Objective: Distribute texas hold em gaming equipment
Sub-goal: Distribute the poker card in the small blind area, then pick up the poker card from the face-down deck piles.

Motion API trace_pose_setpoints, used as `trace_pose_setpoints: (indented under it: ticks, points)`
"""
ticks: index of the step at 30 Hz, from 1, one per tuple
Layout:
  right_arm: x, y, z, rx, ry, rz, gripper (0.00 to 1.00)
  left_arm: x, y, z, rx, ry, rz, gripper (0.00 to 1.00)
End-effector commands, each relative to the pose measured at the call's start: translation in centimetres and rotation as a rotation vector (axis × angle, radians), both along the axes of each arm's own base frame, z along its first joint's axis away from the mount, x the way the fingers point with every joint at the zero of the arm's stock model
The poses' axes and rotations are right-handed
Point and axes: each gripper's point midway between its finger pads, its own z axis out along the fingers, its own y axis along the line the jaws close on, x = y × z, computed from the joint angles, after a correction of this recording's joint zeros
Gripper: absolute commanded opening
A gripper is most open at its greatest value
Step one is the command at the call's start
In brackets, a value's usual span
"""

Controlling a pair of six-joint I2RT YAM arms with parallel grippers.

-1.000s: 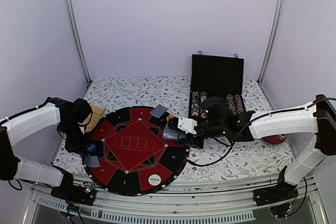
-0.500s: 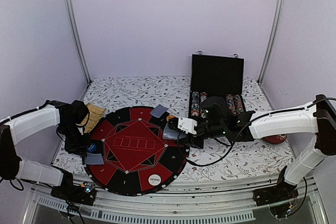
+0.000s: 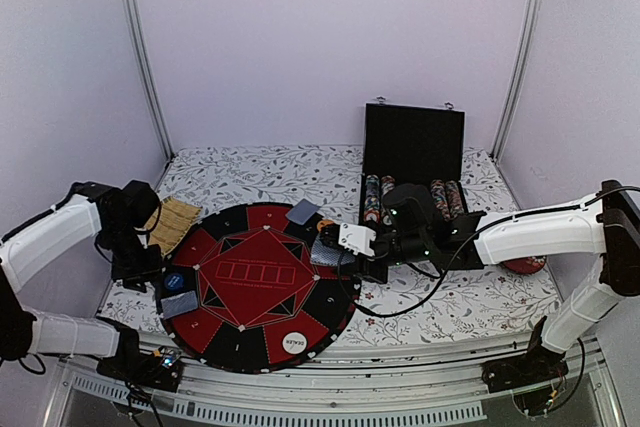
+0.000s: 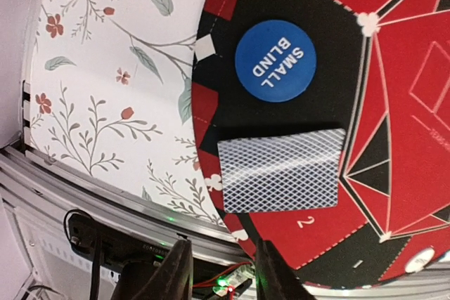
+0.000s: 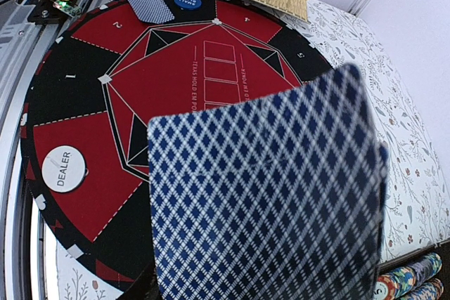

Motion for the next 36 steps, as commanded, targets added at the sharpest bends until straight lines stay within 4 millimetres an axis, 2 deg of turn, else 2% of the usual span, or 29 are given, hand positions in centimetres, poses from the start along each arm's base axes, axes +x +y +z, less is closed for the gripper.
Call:
trace_pose_setpoints:
  ticks: [1, 3, 4, 5, 6, 8, 10, 12, 14, 17, 21, 25, 27, 31, 36]
  points:
    - [0.1, 0.3, 2.0, 0.038, -0.026, 0.014, 0.46, 1.5, -1.6, 2.4, -0.065, -0.117, -0.013, 0.34]
    - [0.1, 0.3, 2.2, 0.041, -0.029, 0.015, 0.46, 3.5, -4.8, 4.1, -0.171, -0.223, -0.076, 0.34]
    - [0.0, 0.4, 2.4, 0.047, -0.031, 0.017, 0.46, 4.5, -7.0, 5.2, -0.236, -0.284, -0.130, 0.35]
    - [0.0, 0.4, 2.6, 0.053, -0.037, 0.018, 0.46, 5.5, -9.6, 6.5, -0.305, -0.349, -0.191, 0.36]
    - [-0.1, 0.5, 2.6, 0.054, -0.042, 0.022, 0.46, 6.7, -13.1, 8.4, -0.398, -0.442, -0.272, 0.39]
    - [-0.5, 0.9, 2.6, 0.049, -0.056, 0.031, 0.46, 7.4, -18.7, 11.3, -0.539, -0.573, -0.404, 0.49]
    - [-0.7, 1.2, 2.6, 0.039, -0.068, 0.039, 0.46, 7.4, -23.5, 13.6, -0.682, -0.681, -0.526, 0.57]
    - [-1.0, 1.5, 2.8, 0.037, -0.062, 0.051, 0.46, 6.9, -27.2, 15.3, -0.801, -0.761, -0.628, 0.63]
    - [-1.4, 1.8, 3.1, 0.042, -0.042, 0.070, 0.46, 6.1, -29.9, 16.2, -0.849, -0.816, -0.735, 0.70]
    - [-2.4, 2.3, 3.2, 0.045, 0.022, 0.110, 0.46, 4.4, -32.9, 16.5, -0.836, -0.877, -0.889, 0.81]
    - [-2.8, 2.4, 3.4, 0.064, 0.079, 0.096, 0.46, 2.8, -34.7, 15.4, -0.822, -0.895, -0.989, 0.89]
    - [-2.9, 2.6, 3.4, 0.059, 0.090, 0.081, 0.46, 3.4, -35.0, 14.3, -0.766, -0.900, -0.987, 0.87]
    - [-3.1, 2.7, 3.6, 0.060, 0.089, 0.084, 0.46, 4.2, -34.5, 13.7, -0.707, -0.903, -0.956, 0.80]
    - [-3.2, 2.9, 3.9, 0.067, 0.086, 0.088, 0.45, 5.5, -33.0, 12.8, -0.588, -0.891, -0.900, 0.56]
    - [-3.3, 2.7, 4.0, 0.069, 0.081, 0.087, 0.45, 5.1, -32.1, 12.4, -0.561, -0.866, -0.903, 0.47]
